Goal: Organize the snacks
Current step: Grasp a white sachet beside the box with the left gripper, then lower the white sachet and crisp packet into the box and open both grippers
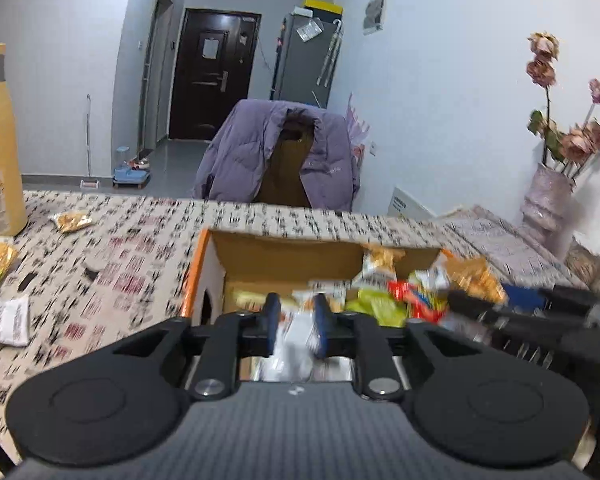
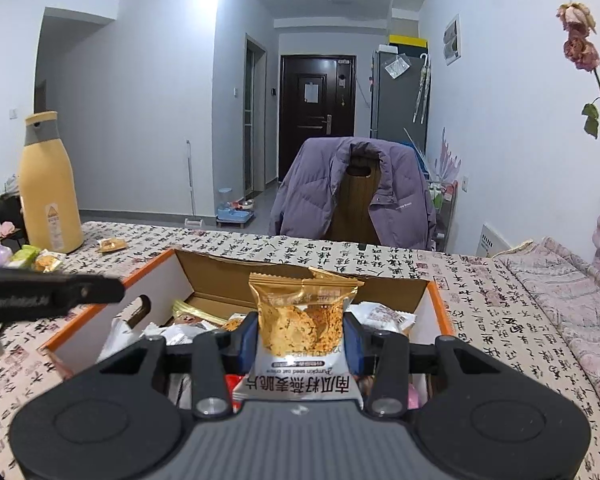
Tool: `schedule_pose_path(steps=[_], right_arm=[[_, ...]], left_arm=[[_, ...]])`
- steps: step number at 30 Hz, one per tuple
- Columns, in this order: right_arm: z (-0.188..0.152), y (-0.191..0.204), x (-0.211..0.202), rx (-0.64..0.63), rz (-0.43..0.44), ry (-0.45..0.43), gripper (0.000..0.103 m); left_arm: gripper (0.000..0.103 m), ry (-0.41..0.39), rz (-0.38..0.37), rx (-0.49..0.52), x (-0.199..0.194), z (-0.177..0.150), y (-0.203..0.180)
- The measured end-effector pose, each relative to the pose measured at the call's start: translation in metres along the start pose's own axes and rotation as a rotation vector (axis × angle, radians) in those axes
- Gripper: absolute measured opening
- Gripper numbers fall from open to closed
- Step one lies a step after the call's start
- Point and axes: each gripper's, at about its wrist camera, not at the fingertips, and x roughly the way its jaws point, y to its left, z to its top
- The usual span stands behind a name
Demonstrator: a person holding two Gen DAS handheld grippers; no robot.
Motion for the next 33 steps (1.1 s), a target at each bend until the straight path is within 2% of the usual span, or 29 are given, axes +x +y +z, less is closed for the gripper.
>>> schedule_pose_path(steps=[1,3,4,7,10,14,17,20,26,28,33], right_arm=[[-0.002,-0.001,-0.006,0.000,0.003,-0.006,0.042],[-0.006,-0.002,-0.018,0.001,0.004,-0.013,0.042],[-0.007,-0.002,-0.024,0.003,0.004,-0.017,0.042],[-0.012,-0.002,-0.035,0.012,0.005,-0.016,0.042],[-0.018,-0.004,-0.041,0.021,0.003,-0.002,0.042],[-0.025,-0.006,-0.050,0.028,0.003,0.007,0.042],[-0.029,-0.008,-0.056,0.030,0.004,0.010,0.042],[-0.033,-0.007,-0.059,0.033,0.007,0.014,0.042],[-0.041,-0.008,-0.064,0.046,0.013,0.027,0.042],[-0.043,-0.009,-0.067,0.050,0.014,0.029,0.042],[-0.046,-0.008,-0.071,0.056,0.016,0.032,0.042]], left_arm=[[0.054,0.007,-0.004,0.001,-0.005,-0.005,0.003],[0.073,0.027,-0.002,0.015,-0.016,-0.018,0.009],[0.083,0.044,-0.007,0.023,-0.018,-0.024,0.010],[0.101,0.132,-0.052,0.072,-0.018,-0.042,0.012],[0.101,0.217,-0.072,0.179,-0.012,-0.059,0.000],[0.101,0.278,-0.067,0.292,-0.003,-0.080,-0.015],[0.101,0.315,-0.051,0.313,0.006,-0.090,-0.015],[0.096,0.324,-0.054,0.285,0.006,-0.094,-0.009],[0.070,0.316,-0.058,0.258,-0.003,-0.094,-0.009],[0.055,0.310,-0.061,0.261,-0.009,-0.096,-0.013],[0.049,0.280,0.003,0.244,-0.017,-0.101,-0.017]])
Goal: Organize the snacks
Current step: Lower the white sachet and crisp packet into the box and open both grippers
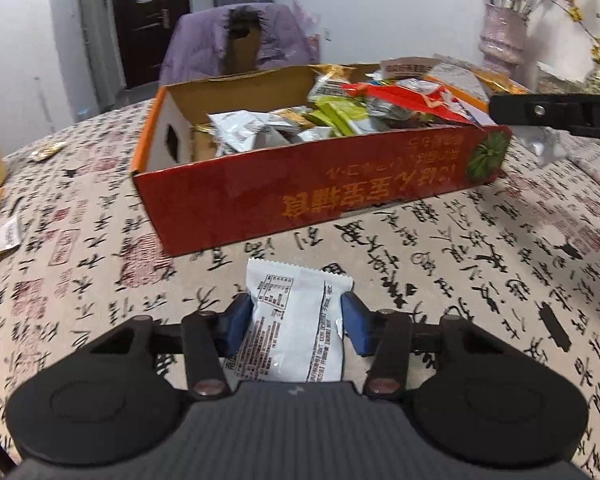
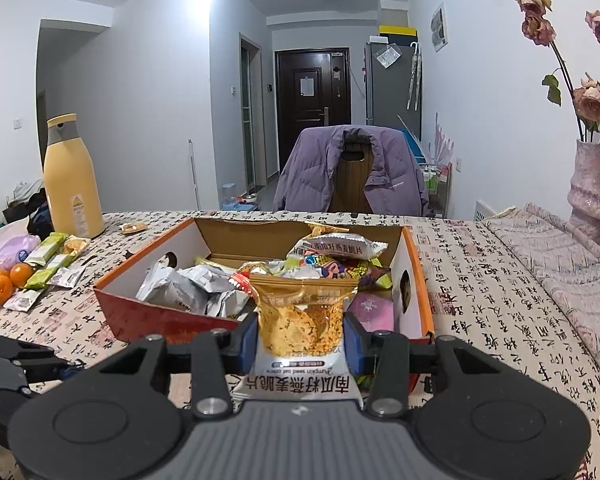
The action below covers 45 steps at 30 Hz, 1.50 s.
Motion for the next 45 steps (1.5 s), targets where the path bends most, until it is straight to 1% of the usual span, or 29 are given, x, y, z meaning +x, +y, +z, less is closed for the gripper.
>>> schedule_pose_path(steps=[3,6,11,15,18,21,28,32,33,34,35,36,37,38,39,42,45], right_arm=[[-0.001,0.000,-0.001,0.001,0.001,-0.001,0.042],[-0.002,0.001,-0.005,0.002,0.002,-0.006,0.042],[0.000,0.003,-0.009,-0.003,0.004,-0.019,0.042],[0.009,0.007,-0.006,-0.014,0.004,-0.032,0.042],[0.019,0.012,0.002,-0.027,0.005,-0.047,0.042],[0.032,0.015,0.014,-0.029,0.007,-0.057,0.042],[0.058,0.017,0.055,-0.048,-0.022,-0.050,0.042],[0.064,0.017,0.083,-0.056,-0.041,-0.025,0.043],[0.064,0.016,0.087,-0.055,-0.041,-0.019,0.043],[0.064,0.016,0.091,-0.054,-0.040,-0.015,0.044],[0.064,0.016,0.094,-0.054,-0.043,-0.012,0.046],[0.063,0.015,0.096,-0.056,-0.045,-0.010,0.056],[0.062,0.014,0.096,-0.053,-0.049,-0.010,0.064],[0.059,0.012,0.095,-0.048,-0.056,-0.017,0.081],[0.058,0.010,0.093,-0.043,-0.063,-0.026,0.092],[0.054,0.006,0.087,-0.023,-0.074,-0.039,0.103],[0.052,0.003,0.080,-0.009,-0.083,-0.039,0.103]], left_arm=[[0.048,-0.012,0.006,-0.040,-0.005,0.000,0.002],[0.048,-0.043,0.006,-0.059,-0.014,0.002,0.002],[0.048,-0.127,-0.004,-0.091,-0.036,0.016,-0.001],[0.048,-0.217,-0.004,-0.149,-0.052,0.040,0.003],[0.048,-0.268,0.005,-0.183,-0.057,0.062,0.005],[0.048,-0.303,0.035,-0.194,-0.055,0.087,0.005],[0.049,-0.307,0.087,-0.214,-0.027,0.129,0.009],[0.050,-0.290,0.110,-0.236,-0.006,0.141,0.013],[0.053,-0.287,0.114,-0.240,-0.002,0.141,0.015],[0.060,-0.284,0.116,-0.245,0.002,0.142,0.017],[0.068,-0.284,0.116,-0.255,0.005,0.142,0.020],[0.086,-0.289,0.117,-0.266,0.006,0.140,0.022],[0.100,-0.300,0.121,-0.274,0.006,0.139,0.023],[0.103,-0.315,0.129,-0.281,0.006,0.137,0.024],[0.103,-0.327,0.132,-0.284,0.005,0.135,0.026],[0.103,-0.332,0.119,-0.293,0.002,0.131,0.031],[0.103,-0.346,0.116,-0.303,-0.005,0.126,0.033]])
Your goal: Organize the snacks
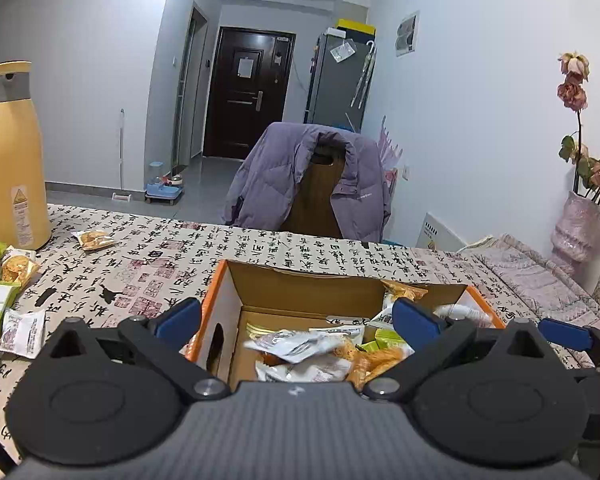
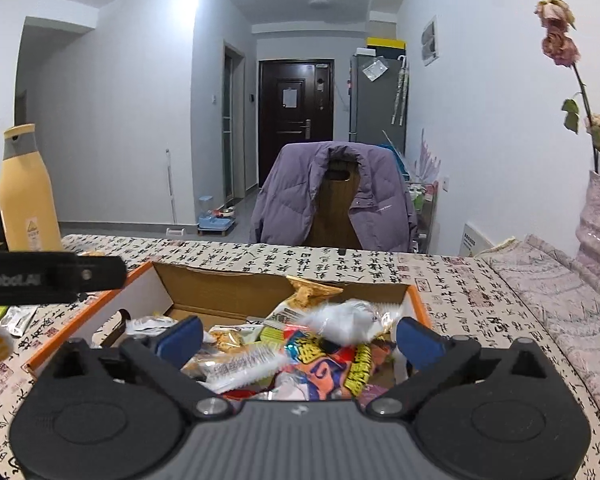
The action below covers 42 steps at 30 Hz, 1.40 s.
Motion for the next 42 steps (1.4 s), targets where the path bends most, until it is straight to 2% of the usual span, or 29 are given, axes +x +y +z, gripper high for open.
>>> schedule_pose_path(steps=[8,13,19,22,31,42], right_arm=[[-0.010,-0.009,-0.040,0.017,0.006,-0.007,0.103],[-0.023,-0.014,-0.081,0.021,0.022,-0.024,0.103],[-0.046,-0.021,-0.126,0.053,0.043,-0.045,0.103],[-0.059,-0.021,-0.144,0.053,0.040,-0.047,0.103],[-0.103,-0.023,-0.176,0.071,0.043,0.014,0.103],[-0.131,-0.021,-0.188,0.097,0.053,0.074,0.103]], left_arm=[[0.103,-0.033,-0.016,0.035,-0.041,-0.013,0.004],[0.103,-0.067,-0.091,0.073,-0.079,-0.026,0.001],[0.103,-0.122,-0.071,0.123,-0.129,-0.055,-0.005],[0.103,-0.101,-0.091,0.114,-0.143,-0.071,-0.002],[0.103,-0.042,-0.082,0.091,-0.172,-0.118,0.006],[0.103,0.020,-0.080,0.126,-0.182,-0.145,0.002]])
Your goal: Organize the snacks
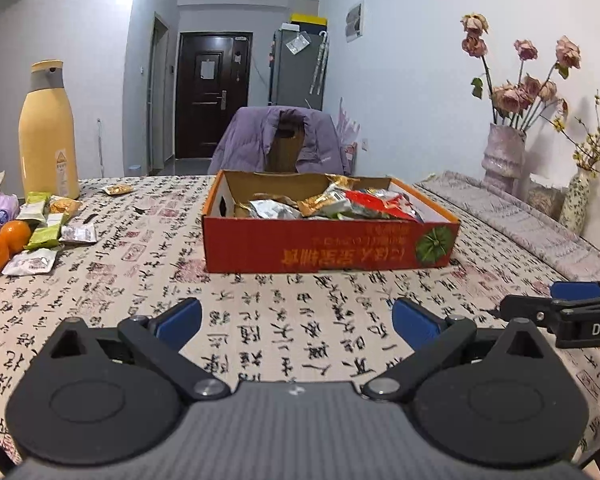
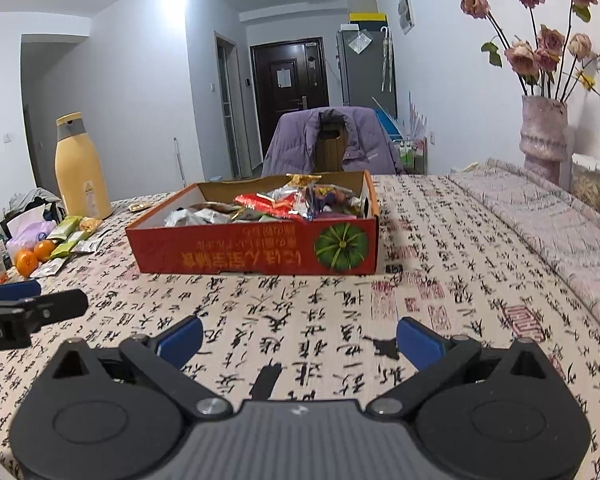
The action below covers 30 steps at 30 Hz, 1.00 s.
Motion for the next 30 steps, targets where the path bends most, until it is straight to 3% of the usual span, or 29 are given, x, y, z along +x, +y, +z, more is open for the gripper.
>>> schedule_pose_path(steps=[30], right_arm=[[-0.0054,-0.0022,-0.0030,0.006,-0.005,0.012,0.103]], left_arm=[[0.103,0.011,-0.019,0.009,-0.0061,-0.0047,-0.0077]])
